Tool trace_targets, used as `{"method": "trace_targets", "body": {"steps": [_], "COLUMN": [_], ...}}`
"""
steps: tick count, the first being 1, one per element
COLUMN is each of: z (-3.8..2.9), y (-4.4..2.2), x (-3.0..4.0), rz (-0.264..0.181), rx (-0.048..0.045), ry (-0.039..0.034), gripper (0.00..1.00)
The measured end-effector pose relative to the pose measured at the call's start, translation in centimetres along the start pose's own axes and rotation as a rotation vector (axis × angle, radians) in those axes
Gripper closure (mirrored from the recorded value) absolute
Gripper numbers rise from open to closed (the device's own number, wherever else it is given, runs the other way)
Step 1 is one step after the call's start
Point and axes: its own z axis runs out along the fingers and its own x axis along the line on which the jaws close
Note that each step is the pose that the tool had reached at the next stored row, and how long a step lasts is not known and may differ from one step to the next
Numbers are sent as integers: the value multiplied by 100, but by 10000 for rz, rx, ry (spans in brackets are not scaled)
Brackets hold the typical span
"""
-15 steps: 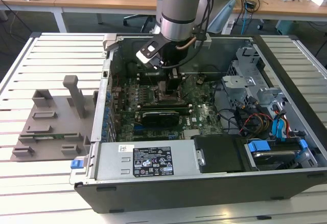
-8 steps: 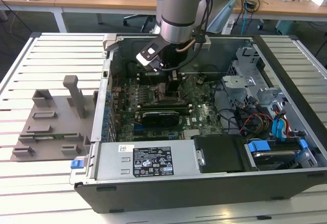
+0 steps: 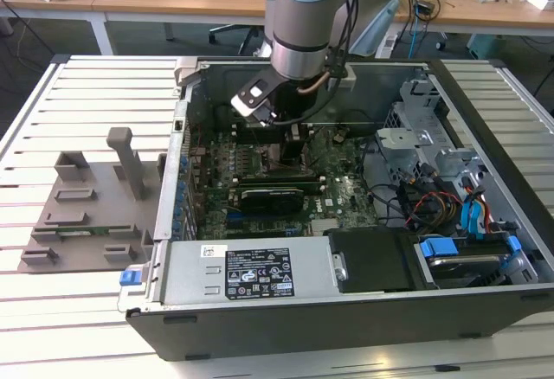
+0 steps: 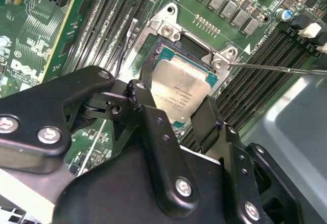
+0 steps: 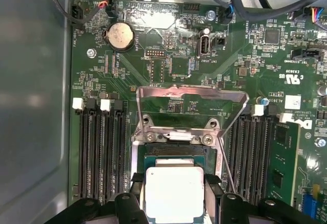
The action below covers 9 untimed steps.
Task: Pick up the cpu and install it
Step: 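Place the cpu into insertion slot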
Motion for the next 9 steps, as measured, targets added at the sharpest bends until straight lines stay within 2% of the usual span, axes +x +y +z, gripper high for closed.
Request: {"method": "trace_targets", "body": {"steps": [5,9], "z": [35,73], "y": [14,27], "x": [-3,-29], "rz": [352,372], "rx": [5,4], "ry": [10,6], "gripper": [45,45]}}
